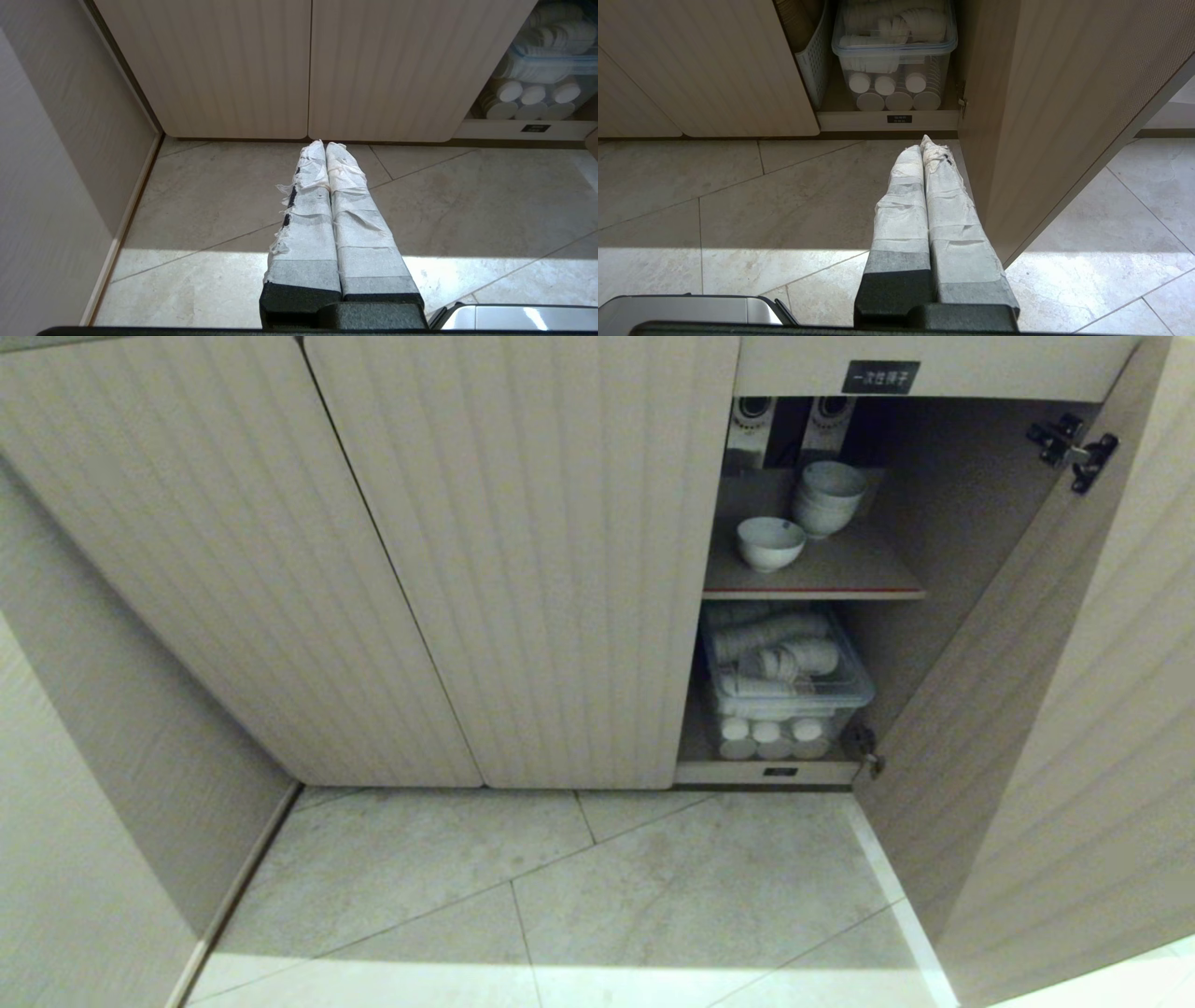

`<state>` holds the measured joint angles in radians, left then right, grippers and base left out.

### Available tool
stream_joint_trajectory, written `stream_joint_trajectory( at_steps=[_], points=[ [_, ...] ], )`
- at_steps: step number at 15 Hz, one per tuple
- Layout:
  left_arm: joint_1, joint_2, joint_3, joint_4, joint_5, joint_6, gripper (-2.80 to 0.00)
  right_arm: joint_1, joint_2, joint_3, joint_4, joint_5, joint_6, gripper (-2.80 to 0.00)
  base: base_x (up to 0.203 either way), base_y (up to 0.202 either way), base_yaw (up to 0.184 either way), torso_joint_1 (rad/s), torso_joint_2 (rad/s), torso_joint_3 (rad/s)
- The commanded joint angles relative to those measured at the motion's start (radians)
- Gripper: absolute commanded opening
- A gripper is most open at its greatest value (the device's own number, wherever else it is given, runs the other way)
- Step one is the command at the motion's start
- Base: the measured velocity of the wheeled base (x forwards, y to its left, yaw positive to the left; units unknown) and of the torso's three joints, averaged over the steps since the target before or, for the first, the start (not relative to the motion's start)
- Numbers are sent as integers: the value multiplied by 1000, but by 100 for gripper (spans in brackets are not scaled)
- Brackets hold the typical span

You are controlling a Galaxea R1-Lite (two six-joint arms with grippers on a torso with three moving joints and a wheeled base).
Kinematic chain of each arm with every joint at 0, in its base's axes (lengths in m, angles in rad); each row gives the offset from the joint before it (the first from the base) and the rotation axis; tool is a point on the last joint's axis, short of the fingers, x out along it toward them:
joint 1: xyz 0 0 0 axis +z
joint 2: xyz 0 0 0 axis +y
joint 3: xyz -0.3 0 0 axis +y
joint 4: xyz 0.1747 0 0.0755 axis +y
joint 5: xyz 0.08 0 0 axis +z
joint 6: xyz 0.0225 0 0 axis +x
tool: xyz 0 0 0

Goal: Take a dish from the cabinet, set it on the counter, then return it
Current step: Take the bowl from the cabinet

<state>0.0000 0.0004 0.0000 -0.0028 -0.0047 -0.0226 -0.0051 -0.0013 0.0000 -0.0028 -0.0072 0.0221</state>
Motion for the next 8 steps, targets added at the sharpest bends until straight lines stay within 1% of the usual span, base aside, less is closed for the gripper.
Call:
stream_joint_trajectory(
  at_steps=[1,8],
  points=[
    [0,0,0,0,0,0,-280,0,1,0,0,0,1,-280,0,0,0,0,0,0],
    [0,0,0,0,0,0,-280,0,1,0,0,0,1,-280,0,0,0,0,0,0]
  ],
)
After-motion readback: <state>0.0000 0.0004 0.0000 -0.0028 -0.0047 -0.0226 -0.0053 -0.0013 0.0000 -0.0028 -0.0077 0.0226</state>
